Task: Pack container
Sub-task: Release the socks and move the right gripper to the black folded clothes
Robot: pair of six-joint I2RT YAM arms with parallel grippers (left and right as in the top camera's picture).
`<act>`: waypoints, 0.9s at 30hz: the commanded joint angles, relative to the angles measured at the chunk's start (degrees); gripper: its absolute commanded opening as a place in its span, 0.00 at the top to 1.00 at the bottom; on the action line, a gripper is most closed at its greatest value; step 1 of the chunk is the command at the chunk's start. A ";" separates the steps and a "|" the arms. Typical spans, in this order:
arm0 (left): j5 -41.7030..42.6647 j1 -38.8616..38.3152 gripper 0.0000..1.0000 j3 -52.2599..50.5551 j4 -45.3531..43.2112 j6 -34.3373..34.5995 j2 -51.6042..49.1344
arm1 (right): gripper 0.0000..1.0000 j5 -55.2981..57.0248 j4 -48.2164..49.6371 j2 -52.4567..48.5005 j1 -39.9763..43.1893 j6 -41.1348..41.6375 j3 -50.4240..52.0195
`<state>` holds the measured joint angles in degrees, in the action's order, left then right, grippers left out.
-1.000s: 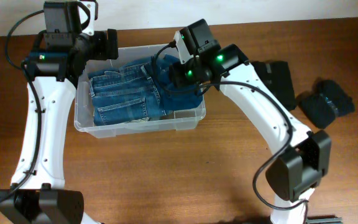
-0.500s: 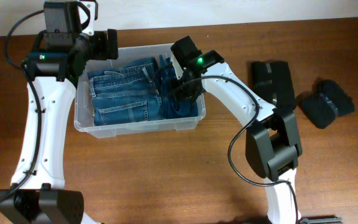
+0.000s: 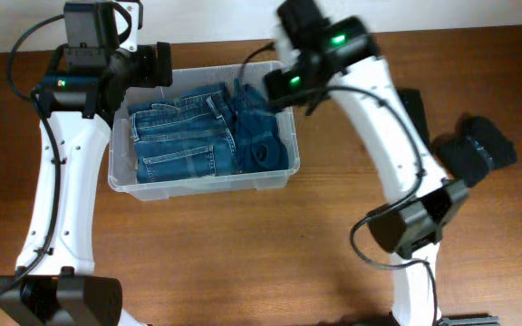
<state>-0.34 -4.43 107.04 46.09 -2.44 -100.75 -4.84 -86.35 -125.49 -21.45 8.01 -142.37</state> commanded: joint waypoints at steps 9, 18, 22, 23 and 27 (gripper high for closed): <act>-1.64 0.20 0.01 1.01 -0.13 -0.90 0.35 | 0.15 -0.07 -8.15 0.24 32.09 4.90 -0.63; -1.62 0.20 0.01 1.01 -0.22 -0.90 0.35 | 0.11 -8.63 -0.74 0.15 41.64 -15.37 14.51; -1.64 0.20 0.01 1.01 -0.22 -0.92 0.35 | 0.10 -9.22 9.38 0.15 41.79 -19.41 26.47; -1.64 0.20 0.01 1.01 -0.24 -0.92 0.35 | 0.10 -9.92 11.02 0.15 41.79 -21.03 28.52; -1.64 0.20 0.01 1.01 -0.44 -0.92 0.35 | 0.10 -11.52 17.90 0.02 41.83 -23.93 34.56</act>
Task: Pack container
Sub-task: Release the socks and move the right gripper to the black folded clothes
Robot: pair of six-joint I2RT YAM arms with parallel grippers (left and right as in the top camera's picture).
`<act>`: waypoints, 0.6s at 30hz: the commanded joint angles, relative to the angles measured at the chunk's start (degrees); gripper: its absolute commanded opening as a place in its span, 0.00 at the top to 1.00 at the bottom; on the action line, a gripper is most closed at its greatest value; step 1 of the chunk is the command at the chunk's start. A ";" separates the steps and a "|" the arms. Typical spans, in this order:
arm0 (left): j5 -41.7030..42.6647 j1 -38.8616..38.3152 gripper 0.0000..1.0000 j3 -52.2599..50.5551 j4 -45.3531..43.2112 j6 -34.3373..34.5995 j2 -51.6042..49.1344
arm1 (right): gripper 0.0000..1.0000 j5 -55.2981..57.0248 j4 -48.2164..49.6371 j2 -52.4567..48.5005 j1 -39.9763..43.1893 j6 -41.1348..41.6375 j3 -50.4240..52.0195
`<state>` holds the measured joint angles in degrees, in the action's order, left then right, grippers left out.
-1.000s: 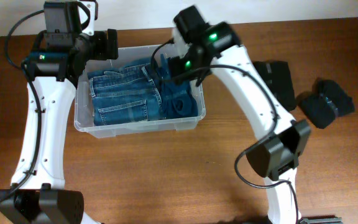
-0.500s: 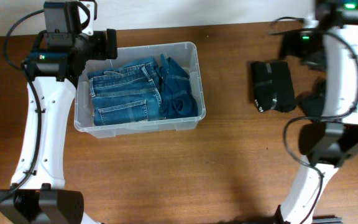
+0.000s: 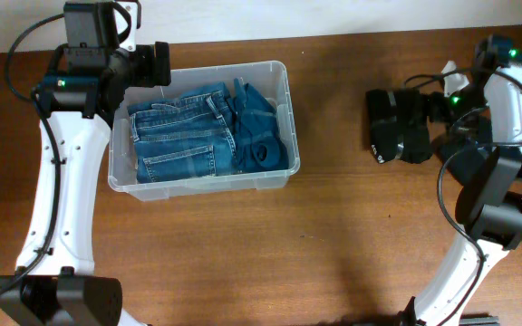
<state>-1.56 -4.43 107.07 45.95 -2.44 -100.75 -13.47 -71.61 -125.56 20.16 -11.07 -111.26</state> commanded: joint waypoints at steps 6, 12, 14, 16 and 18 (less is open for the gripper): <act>-0.42 0.20 0.01 0.98 -0.24 -0.94 0.35 | 0.10 -3.30 11.13 -1.51 0.15 -4.96 8.37; -0.42 0.20 0.01 0.98 -0.28 -0.92 0.35 | 0.31 -7.02 12.98 -1.64 0.09 -4.52 10.78; -0.39 0.20 0.01 0.98 -0.26 -0.92 0.35 | 0.39 -7.58 12.92 -1.68 0.07 -4.15 10.80; -0.39 0.20 0.01 0.98 -0.24 -0.92 0.35 | 0.43 -7.56 13.25 -1.68 -0.09 -3.63 11.32; -0.39 0.20 0.01 0.98 -0.26 -0.92 0.35 | 0.57 -7.56 13.73 -1.68 -0.52 -3.65 12.50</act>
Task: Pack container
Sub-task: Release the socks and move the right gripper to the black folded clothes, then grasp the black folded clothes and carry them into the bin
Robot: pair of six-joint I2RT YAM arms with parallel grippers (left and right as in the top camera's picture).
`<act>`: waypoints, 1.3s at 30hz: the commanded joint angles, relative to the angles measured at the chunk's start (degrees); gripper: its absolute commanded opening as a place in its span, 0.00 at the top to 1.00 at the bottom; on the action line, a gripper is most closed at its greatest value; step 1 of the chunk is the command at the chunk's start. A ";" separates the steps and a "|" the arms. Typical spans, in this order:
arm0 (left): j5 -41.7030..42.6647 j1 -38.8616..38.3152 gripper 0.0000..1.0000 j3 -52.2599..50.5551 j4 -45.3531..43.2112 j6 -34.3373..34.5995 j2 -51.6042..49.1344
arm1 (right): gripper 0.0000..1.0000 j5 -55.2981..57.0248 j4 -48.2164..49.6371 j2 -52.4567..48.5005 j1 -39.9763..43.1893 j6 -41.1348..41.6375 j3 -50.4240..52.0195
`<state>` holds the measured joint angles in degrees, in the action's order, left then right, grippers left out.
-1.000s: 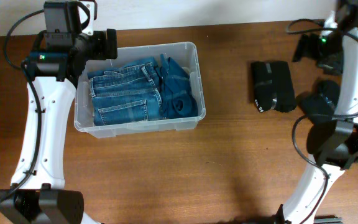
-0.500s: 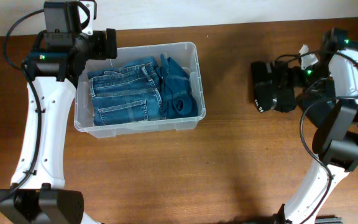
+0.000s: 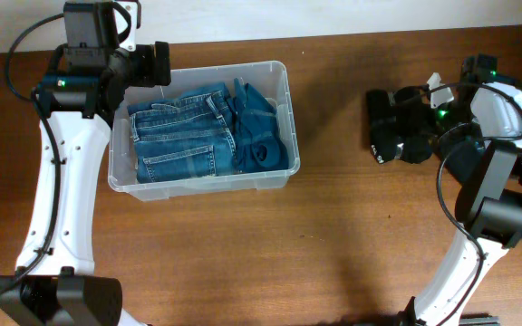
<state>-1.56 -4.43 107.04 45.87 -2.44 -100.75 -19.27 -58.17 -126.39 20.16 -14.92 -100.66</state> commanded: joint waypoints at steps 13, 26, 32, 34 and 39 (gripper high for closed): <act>-0.39 0.20 0.01 1.01 -0.33 -0.90 0.35 | 0.96 -7.98 -12.37 0.63 -3.06 3.34 -8.35; -0.39 0.20 0.01 1.01 -2.99 -0.90 0.35 | 0.96 -18.93 -30.10 3.85 -18.18 12.55 -39.87; -0.44 0.22 0.01 1.01 -2.97 -0.92 0.35 | 0.96 -18.38 -23.15 3.85 -29.70 26.91 -39.91; -0.46 0.22 0.01 1.01 -2.97 -0.92 0.35 | 0.96 -14.75 -22.10 3.82 -33.31 32.35 -39.67; -0.42 0.20 0.01 1.01 -2.91 -0.92 0.35 | 0.96 8.46 -21.14 2.58 -43.19 45.09 -39.39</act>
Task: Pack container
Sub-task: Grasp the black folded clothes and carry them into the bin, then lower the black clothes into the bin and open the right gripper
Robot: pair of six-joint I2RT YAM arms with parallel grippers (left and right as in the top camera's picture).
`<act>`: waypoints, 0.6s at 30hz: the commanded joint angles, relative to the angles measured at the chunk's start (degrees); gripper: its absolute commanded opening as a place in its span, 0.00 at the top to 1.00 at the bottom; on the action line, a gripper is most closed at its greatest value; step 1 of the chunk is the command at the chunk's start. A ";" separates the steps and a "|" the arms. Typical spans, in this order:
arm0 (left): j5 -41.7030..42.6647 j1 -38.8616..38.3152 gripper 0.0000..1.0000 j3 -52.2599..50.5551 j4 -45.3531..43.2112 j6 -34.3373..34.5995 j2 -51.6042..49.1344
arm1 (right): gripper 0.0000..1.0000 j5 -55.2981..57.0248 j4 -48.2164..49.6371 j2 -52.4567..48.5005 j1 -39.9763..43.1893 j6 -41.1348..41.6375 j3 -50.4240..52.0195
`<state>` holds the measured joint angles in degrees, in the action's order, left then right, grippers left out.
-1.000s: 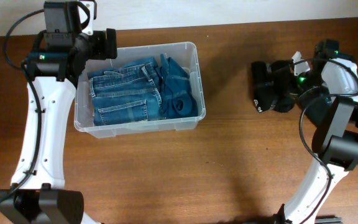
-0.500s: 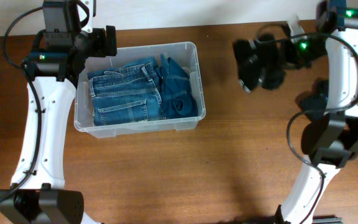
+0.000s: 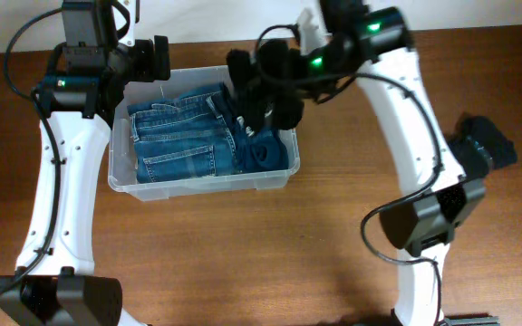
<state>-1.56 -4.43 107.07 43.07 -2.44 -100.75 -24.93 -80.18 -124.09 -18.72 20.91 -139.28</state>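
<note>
A clear plastic container (image 3: 284, 172) sits at the table's back left, with folded blue jeans (image 3: 179, 136) and a darker blue garment (image 3: 265, 149) in it. My right gripper (image 3: 275, 81) hangs over the container's right side, shut on a bundle of black clothing (image 3: 256, 91) that dangles above the blue garment. A second black bundle (image 3: 483, 145) lies on the table at the far right. My left gripper (image 3: 157, 56) is at the container's back left corner; its fingers are too dark to read.
The brown wooden table (image 3: 243, 254) carries only the container and the black bundle. The right arm's base (image 3: 424, 226) stands at the front right, and the left arm's base (image 3: 57, 299) at the front left. A pale wall runs along the back edge.
My right gripper was at the far right on a black bundle lying on the table. Now it holds that bundle over the container's right side. The left gripper has shifted slightly backward.
My right gripper first hung over the container's back right, with black bundles lying at the far right. Then it was out at the right, on one bundle, and stayed there. Now that bundle hangs over the container, and one bundle stays on the table.
</note>
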 commanded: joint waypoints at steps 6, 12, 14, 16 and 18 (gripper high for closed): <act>-0.44 0.22 0.01 0.98 0.09 -0.94 0.35 | 0.96 19.78 2.91 -3.96 -7.96 10.25 -0.74; -0.44 0.22 0.01 0.98 0.07 -1.16 0.35 | 0.96 20.04 -0.48 -7.82 -7.89 9.86 -0.37; -0.42 0.22 0.01 0.98 0.07 -1.16 0.35 | 0.78 20.06 -2.08 -8.09 -7.96 7.65 -0.39; -0.44 0.22 0.01 0.98 0.07 -1.16 0.35 | 0.52 19.56 -2.91 -7.76 -7.91 4.90 -0.46; -0.42 0.20 0.01 0.98 0.04 -1.14 0.35 | 0.35 19.63 -3.48 -6.60 -7.56 2.78 -0.57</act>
<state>-1.56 -4.43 107.04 43.11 -2.63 -100.75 -5.61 -83.20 -132.44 -26.61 27.33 -139.28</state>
